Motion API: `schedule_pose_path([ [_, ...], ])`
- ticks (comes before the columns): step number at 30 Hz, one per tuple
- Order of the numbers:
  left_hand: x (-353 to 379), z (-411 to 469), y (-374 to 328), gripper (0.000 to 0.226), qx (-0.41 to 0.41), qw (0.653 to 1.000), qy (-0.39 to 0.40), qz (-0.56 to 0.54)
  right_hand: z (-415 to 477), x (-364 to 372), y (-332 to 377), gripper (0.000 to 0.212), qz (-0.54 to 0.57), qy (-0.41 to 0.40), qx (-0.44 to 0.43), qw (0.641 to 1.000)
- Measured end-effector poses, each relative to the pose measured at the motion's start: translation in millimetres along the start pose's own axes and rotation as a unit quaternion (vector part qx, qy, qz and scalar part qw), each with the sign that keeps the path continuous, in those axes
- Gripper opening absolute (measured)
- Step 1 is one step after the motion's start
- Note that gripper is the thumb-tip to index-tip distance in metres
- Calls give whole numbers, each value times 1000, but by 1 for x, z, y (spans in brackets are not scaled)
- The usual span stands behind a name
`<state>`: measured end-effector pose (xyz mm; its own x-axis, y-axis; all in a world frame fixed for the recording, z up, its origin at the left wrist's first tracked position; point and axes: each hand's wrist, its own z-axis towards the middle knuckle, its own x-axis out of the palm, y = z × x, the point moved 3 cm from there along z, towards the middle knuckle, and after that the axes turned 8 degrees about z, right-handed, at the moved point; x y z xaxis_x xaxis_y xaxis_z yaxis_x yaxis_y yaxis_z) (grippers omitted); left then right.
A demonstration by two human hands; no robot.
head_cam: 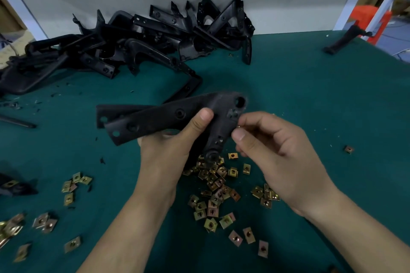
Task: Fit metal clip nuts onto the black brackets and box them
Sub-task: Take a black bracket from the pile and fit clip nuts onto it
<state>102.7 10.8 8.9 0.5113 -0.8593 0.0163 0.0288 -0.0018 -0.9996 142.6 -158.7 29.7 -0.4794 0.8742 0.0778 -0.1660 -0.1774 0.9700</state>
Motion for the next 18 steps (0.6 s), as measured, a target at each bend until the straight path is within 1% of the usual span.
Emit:
schedule_pose_path([
  [2, -7, 1, -1, 63, 19, 997, -27, 63, -2, 5, -1, 16, -6, 0, -9, 1000],
  [4, -12, 1, -1, 60, 38, 985, -59, 158, -2, 8, -2, 7, -4, 0, -13, 1000],
  [5, -14, 0, -1, 64, 35, 976, -72, 202, -3, 9, -3, 3, -7, -1, -16, 1000],
  [6, -14, -2, -1, 71, 27, 968, -78, 236, -3, 8, -3, 4, -11, -3, -19, 1000],
  [8, -13, -5, -3, 78, 14, 959, -74, 272, -4, 8, -3, 7, -13, -10, -24, 1000],
  [10, -12, -9, -5, 73, 28, 953, -76, 291, -3, 6, -3, 8, -14, -20, -30, 999],
  [12, -11, -11, -8, 73, 58, 956, -99, 271, -1, 6, -4, 8, -15, -27, -31, 999],
  [14, -6, -12, -12, 56, 98, 972, -107, 185, 0, 5, -6, 10, -16, -32, -28, 999],
  [15, -3, -12, -13, 53, 99, 983, -89, 129, 1, 4, -7, 10, -15, -29, -26, 999],
  [16, 1, -11, -10, 54, 86, 992, -57, 71, 1, 5, -7, 11, -13, -23, -25, 999],
  [18, 10, -11, -5, 51, 33, 999, 32, -29, 1, 6, -9, 13, -7, -10, -20, 1000],
])
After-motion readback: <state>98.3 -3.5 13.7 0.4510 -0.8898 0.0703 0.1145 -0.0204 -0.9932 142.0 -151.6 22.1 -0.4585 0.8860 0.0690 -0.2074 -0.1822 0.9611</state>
